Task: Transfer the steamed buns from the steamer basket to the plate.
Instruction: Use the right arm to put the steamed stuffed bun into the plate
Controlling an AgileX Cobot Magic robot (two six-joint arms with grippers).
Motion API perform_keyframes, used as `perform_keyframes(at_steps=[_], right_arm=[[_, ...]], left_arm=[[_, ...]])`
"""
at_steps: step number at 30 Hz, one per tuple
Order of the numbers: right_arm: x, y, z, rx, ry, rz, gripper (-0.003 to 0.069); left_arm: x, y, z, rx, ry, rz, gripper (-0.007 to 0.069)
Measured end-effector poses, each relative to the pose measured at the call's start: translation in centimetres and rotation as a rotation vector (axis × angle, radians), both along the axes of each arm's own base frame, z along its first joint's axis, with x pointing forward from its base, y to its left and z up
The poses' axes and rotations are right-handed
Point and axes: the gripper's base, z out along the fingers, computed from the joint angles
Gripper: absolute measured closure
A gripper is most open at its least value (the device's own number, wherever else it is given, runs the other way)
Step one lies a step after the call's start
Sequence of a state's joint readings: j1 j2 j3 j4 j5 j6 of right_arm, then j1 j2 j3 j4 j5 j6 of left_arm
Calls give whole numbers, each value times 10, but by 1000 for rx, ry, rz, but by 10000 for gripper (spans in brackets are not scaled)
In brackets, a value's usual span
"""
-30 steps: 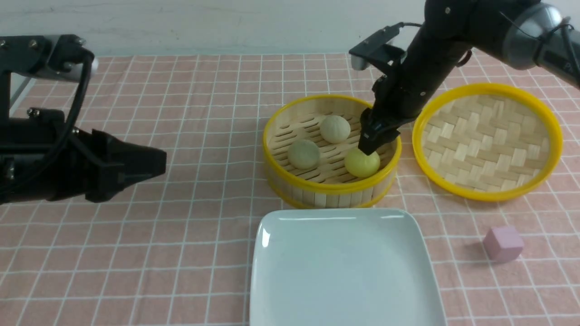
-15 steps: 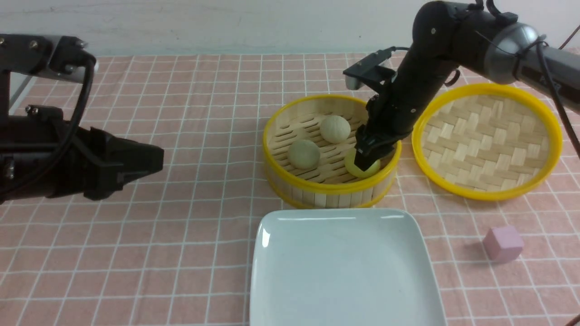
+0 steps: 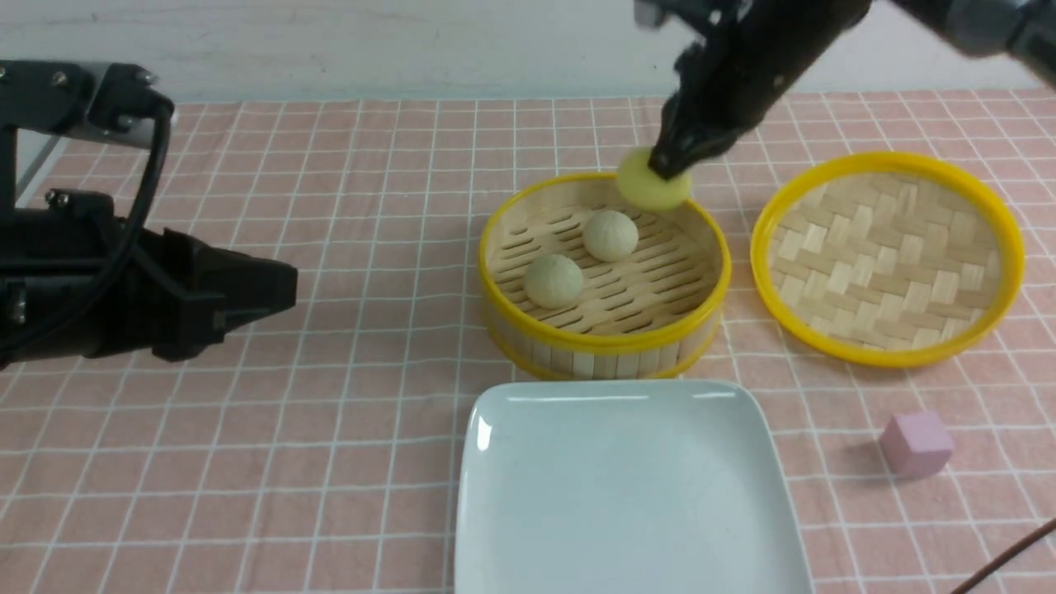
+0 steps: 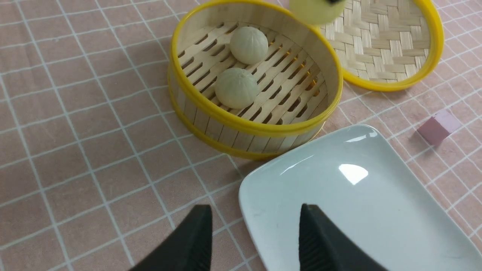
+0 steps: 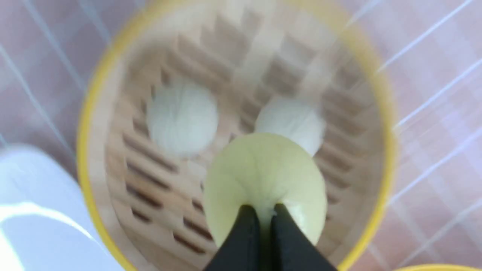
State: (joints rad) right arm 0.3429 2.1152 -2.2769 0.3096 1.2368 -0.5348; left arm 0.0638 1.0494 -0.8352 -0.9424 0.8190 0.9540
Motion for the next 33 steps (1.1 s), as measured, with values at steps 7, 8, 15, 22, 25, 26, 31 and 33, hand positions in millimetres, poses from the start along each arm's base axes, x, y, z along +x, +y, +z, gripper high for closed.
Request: perform_keyframes(at_steps=[7,8,15,22,25,26,31,33], right_arm=[[-48,-15,78,184,-24,-169,647],[-49,-15,78,187,-19,-174,647],[-111,-36,66,182,158,-248,647],[-148,-40,-3,85,339,-107,647],[-143,-37,-36,63,346,-86,647],[-136,-36,-56,55,339,-89,646],[-107,-29,-126,-6,339,-68,644],[-102,-26,-145,-21,371,-41,644]], left_arm=[[0,0,0,0,-4,6,280],[1,0,0,0,-5,7,280],[1,1,0,1,-7,9,280],[1,1,1,2,-11,14,280],[1,1,1,2,-11,14,280],[1,1,1,2,-11,14,280],[1,1,1,-5,-12,16,280],[1,1,1,-5,-12,16,280]])
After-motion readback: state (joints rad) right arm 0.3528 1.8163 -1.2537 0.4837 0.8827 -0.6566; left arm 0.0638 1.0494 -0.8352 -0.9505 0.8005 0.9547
